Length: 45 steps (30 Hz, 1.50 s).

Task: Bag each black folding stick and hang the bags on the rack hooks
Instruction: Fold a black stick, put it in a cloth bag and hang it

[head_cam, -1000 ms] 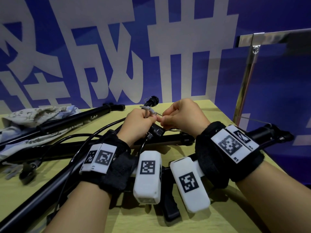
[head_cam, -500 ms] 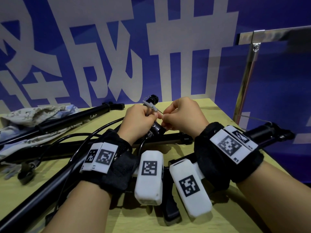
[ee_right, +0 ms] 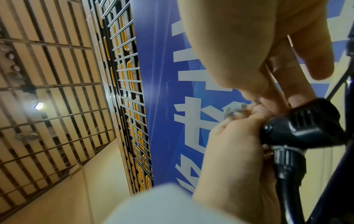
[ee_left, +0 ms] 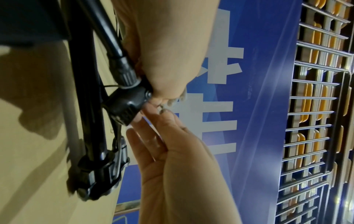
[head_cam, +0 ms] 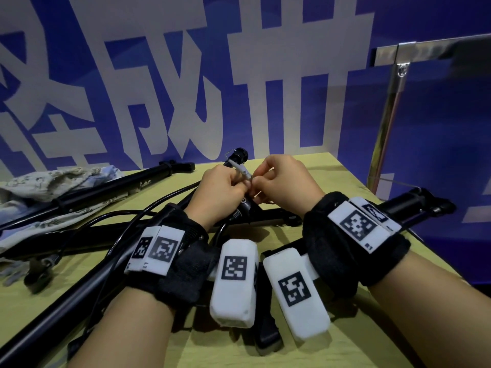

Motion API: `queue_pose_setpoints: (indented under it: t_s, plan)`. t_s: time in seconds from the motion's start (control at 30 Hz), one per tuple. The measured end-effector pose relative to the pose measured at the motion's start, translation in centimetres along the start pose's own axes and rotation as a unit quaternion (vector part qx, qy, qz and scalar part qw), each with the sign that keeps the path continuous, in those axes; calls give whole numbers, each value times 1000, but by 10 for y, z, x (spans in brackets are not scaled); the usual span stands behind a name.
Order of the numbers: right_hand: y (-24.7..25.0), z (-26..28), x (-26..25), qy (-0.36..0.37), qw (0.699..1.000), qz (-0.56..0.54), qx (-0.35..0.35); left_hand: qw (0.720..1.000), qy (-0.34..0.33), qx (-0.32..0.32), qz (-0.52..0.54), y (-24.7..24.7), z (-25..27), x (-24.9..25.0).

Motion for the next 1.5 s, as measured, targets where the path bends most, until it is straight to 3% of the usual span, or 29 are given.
queue_pose_setpoints:
  t_s: [0.7, 0.87, 0.97, 1.07, 1.13, 1.23, 1.33, 1.5]
  plan:
    - [7, -5, 4, -2, 999, 44, 31, 999, -9, -14, -30, -1, 0, 1]
    - [3, -1, 6, -34, 999, 39, -9, 999, 13, -30, 3, -6, 0, -4]
    - [10, 3, 5, -71, 997, -17, -26, 993, 67, -38, 92, -4, 2, -17]
    - [21, 8, 5, -101, 992, -29, -71, 962, 157, -52, 218, -6, 4, -36]
    - [25, 13, 11, -114, 984, 46, -128, 934, 191, -57, 297, -9, 5, -41]
    - [21, 30, 28, -145, 940, 209, -228, 896, 226, -61, 377, -18, 6, -46]
    - [13, 46, 41, -174, 897, 280, -295, 870, 249, -73, 419, -26, 8, -49]
    - [2, 51, 41, -168, 887, 295, -313, 810, 250, -64, 526, -25, 8, -44]
Point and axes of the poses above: each hand's wrist, its own z-axis away from the middle knuckle, its own y-axis out of the back of the hand, x = y × z, the point moved 10 cm from there along -z, towards the middle knuckle, and after that the axes turned 8 degrees about -z, right-handed, at the moved point
